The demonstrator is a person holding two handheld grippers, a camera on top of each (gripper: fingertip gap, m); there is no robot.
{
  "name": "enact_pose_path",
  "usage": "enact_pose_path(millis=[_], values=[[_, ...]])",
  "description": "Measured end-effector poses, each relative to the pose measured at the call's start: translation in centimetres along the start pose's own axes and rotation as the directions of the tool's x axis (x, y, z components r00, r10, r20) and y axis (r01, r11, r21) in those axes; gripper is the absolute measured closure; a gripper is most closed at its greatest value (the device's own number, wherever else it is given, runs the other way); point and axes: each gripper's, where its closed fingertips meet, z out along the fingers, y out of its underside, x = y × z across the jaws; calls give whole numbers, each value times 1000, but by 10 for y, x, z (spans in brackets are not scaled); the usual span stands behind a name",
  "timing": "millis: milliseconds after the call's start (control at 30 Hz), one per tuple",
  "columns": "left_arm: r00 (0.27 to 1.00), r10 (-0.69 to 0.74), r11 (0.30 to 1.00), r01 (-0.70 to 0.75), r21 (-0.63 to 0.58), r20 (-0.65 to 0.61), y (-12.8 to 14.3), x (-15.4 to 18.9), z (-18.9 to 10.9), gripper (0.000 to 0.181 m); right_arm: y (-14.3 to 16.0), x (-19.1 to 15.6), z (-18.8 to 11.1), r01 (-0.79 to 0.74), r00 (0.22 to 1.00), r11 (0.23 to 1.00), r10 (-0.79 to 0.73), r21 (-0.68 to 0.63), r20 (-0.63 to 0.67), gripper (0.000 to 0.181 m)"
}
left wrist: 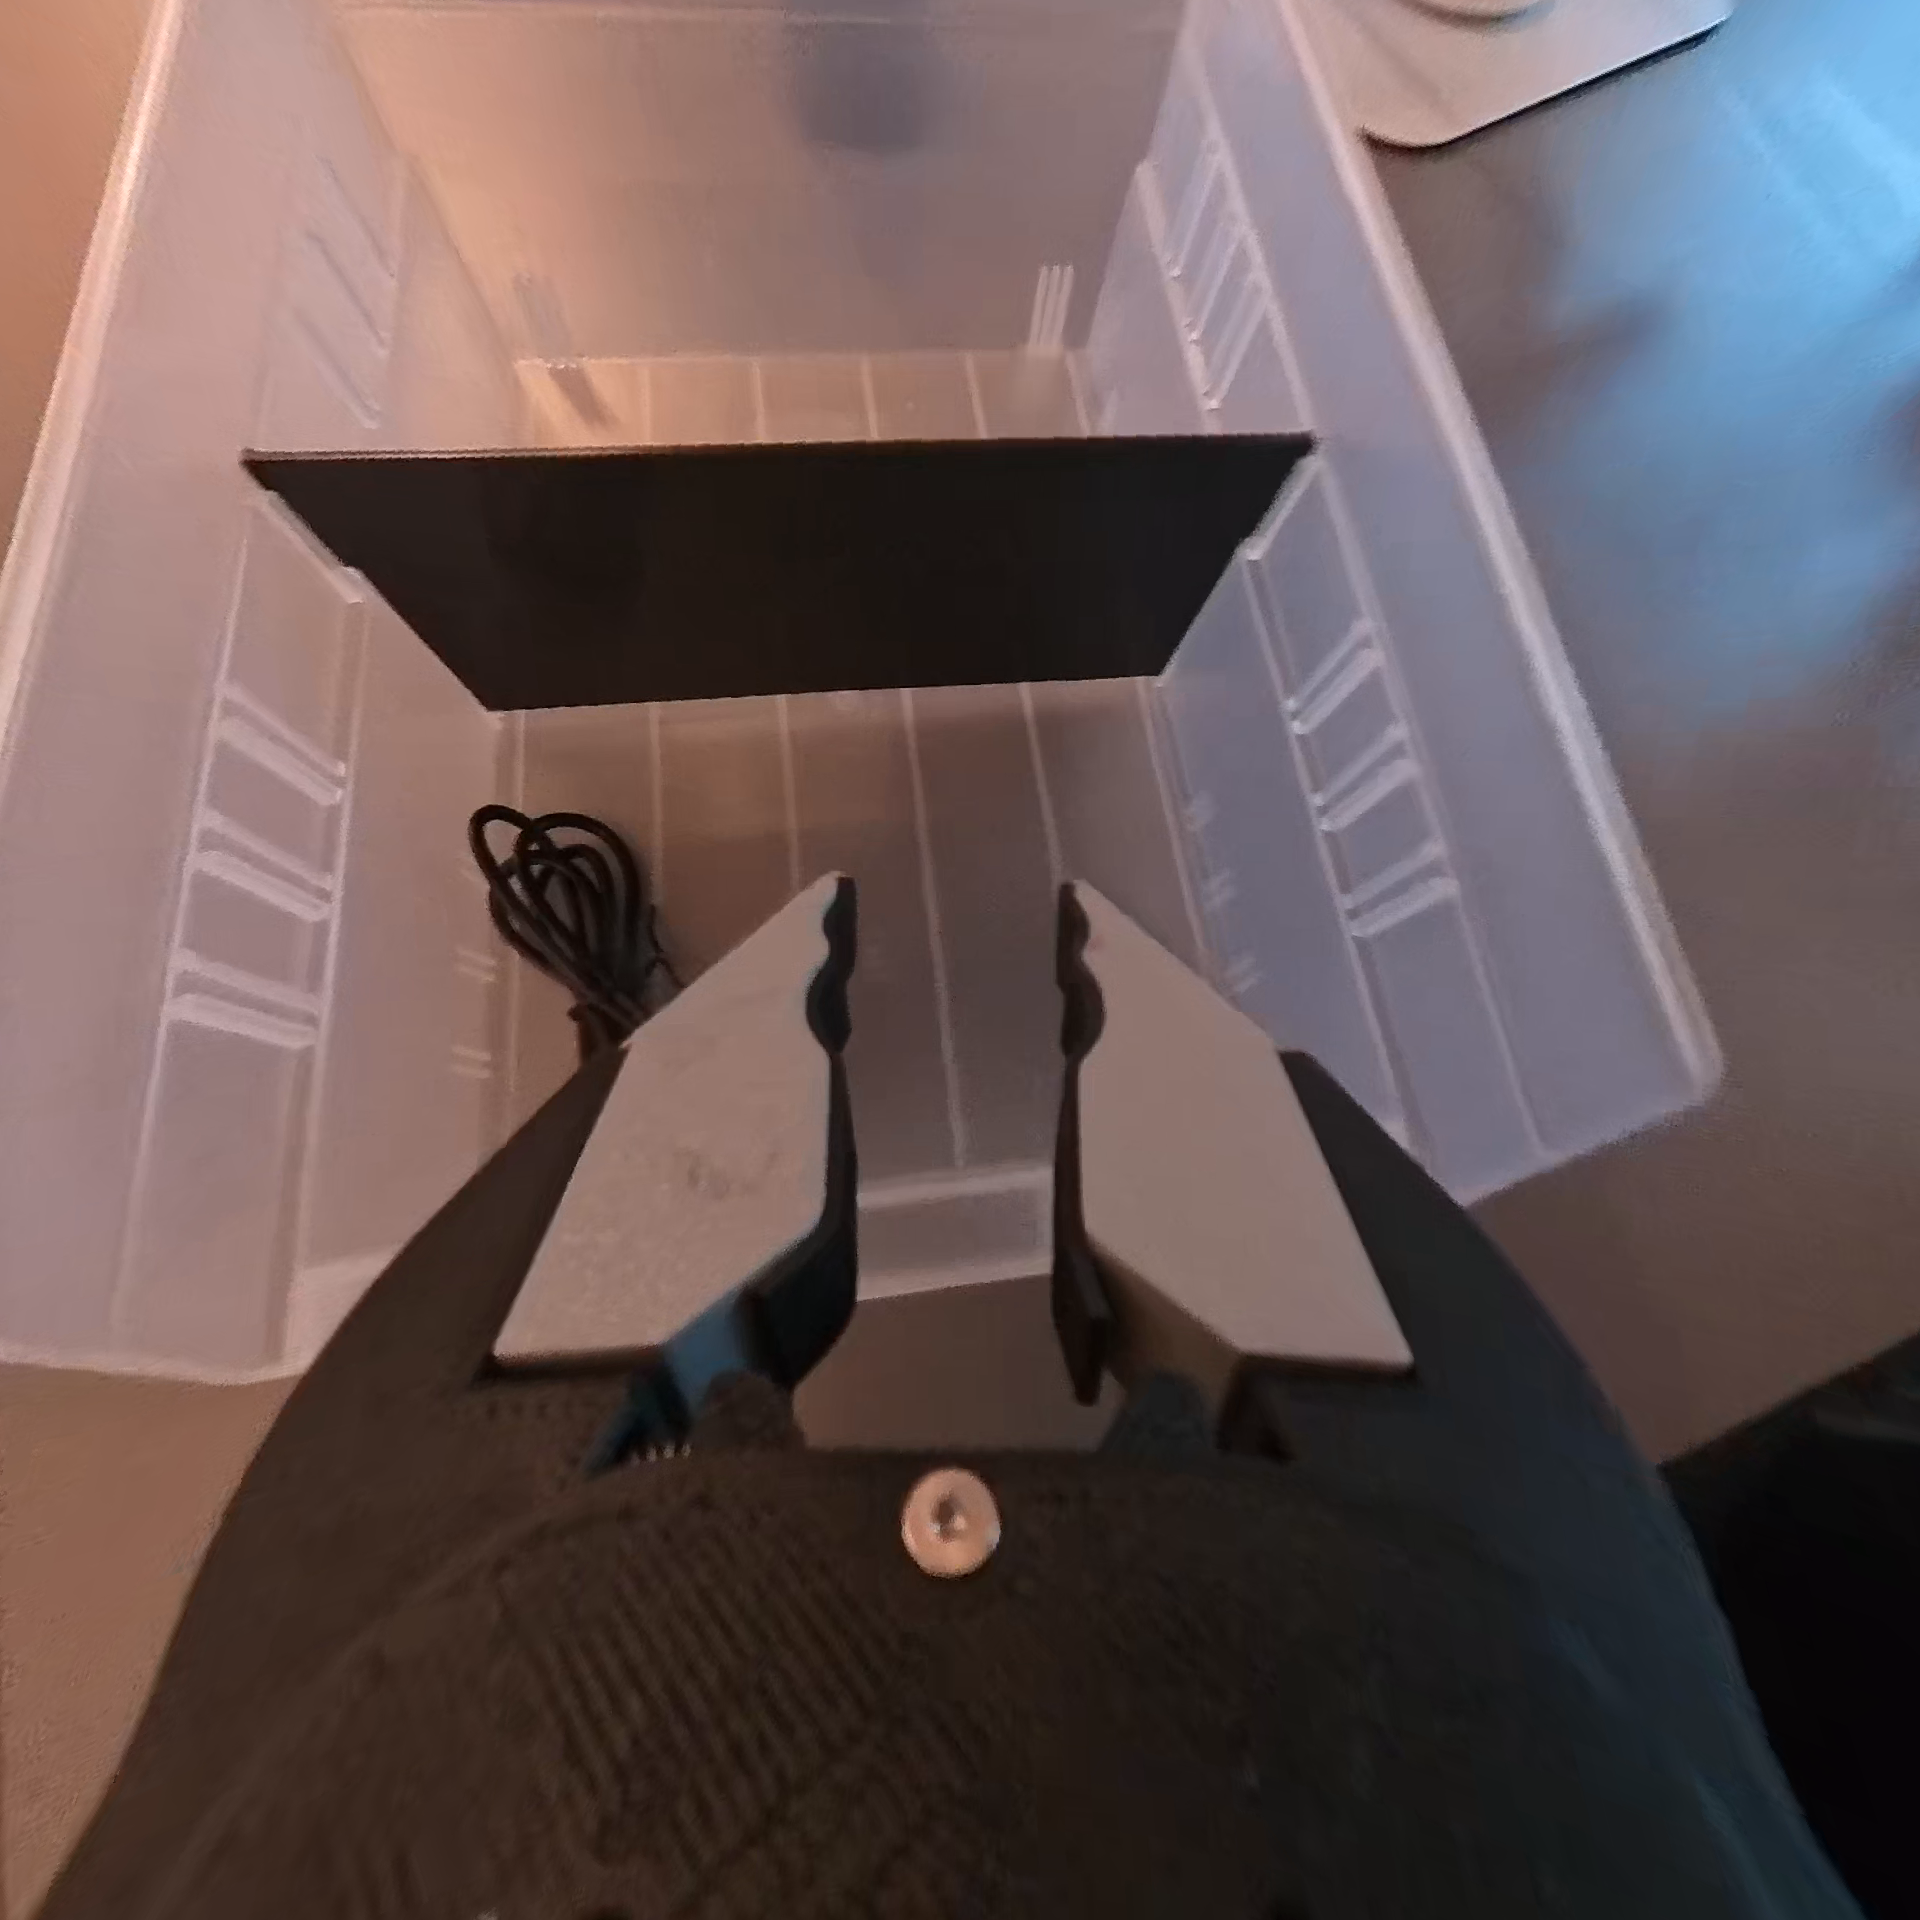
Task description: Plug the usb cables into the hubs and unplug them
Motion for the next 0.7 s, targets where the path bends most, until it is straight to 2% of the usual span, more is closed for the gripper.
enact_pose_path(millis=[100, 200, 267, 333, 400, 533, 567, 667, 700], values=[[991, -24, 995, 36, 88, -132, -6, 24, -11, 132, 20, -34, -31, 27, 997, 993, -36, 113, 75, 142], [961, -46, 985, 89, 146, -273, -9, 52, -26, 118, 51, -66, -53, 65, 992, 978, -84, 197, 90, 143], [964, -49, 984, 91, 151, -261, -7, 58, -28, 125, 70, -85, -57, 80, 991, 968, -103, 239, 83, 143], [981, -19, 986, 50, 156, -195, -5, 60, -26, 132, 84, -103, -51, 69, 990, 964, -97, 258, 98, 137], [993, 10, 988, 8, 153, -117, -4, 59, -22, 136, 97, -106, -35, 40, 997, 974, -55, 223, 61, 112], [998, 33, 986, -23, 167, -55, -4, 68, -26, 150, 107, -105, -4, 20, 1000, 983, -21, 181, 0, 113], [998, 37, 983, -26, 181, -55, -4, 71, -30, 149, 108, -108, 3, 22, 1000, 985, -24, 172, 8, 116], [996, 19, 972, 0, 233, -82, -5, 78, -46, 144, 108, -112, 22, 39, 999, 988, -35, 147, -28, 150], [995, 13, 969, 11, 248, -95, -5, 81, -50, 143, 107, -110, 25, 40, 998, 988, -32, 147, -61, 153]])
